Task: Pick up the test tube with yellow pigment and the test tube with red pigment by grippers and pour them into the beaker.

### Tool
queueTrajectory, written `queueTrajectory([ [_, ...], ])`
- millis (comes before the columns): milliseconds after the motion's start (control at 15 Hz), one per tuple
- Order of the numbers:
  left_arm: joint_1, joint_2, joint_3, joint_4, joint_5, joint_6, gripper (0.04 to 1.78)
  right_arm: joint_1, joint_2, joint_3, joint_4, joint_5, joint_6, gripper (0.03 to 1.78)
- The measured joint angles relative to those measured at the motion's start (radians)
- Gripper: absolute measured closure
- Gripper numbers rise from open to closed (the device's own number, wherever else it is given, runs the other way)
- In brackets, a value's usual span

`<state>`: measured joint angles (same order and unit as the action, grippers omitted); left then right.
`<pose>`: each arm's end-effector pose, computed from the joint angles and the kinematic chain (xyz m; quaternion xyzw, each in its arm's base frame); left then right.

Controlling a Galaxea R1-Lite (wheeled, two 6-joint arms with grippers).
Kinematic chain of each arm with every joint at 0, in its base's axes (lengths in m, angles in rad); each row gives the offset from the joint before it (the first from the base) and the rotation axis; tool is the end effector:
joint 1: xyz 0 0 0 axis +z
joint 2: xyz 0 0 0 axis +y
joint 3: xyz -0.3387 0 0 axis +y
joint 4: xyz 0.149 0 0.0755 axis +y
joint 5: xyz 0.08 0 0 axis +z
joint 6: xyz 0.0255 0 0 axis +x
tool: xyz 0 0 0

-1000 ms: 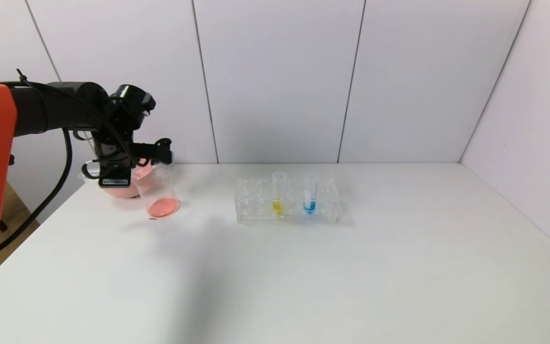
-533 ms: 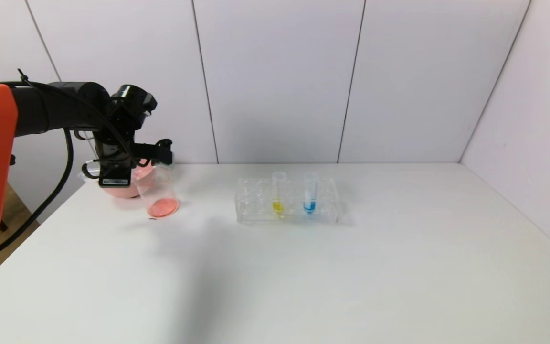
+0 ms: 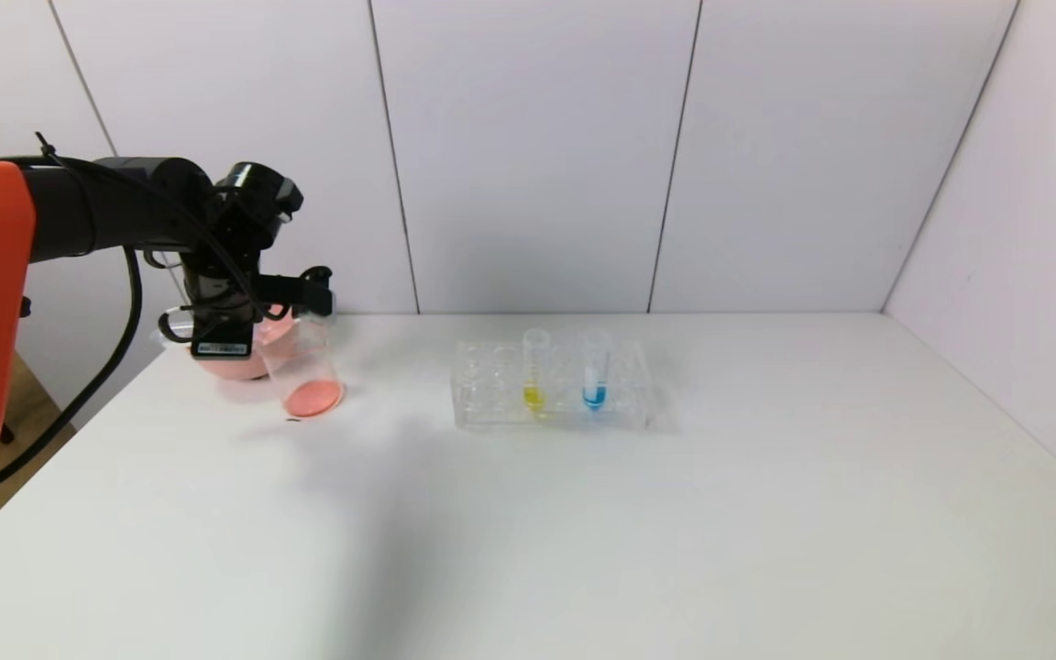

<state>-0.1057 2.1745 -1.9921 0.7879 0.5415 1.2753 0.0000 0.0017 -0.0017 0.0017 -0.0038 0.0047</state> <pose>0.4092 -0.0302 0.2420 0.6333 0.4691 -0.1096 0.6057 -0.0842 -0.0001 0.0759 0.0023 0.0008 -0.0019 1.0000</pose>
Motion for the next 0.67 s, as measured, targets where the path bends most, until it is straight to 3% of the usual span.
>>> queueTrajectory([
  [667,0.003,-0.015,0.005,0.014,-0.04,-0.019,1.37,0.0,0.0,0.0,0.0,0.0,0.0,0.11],
])
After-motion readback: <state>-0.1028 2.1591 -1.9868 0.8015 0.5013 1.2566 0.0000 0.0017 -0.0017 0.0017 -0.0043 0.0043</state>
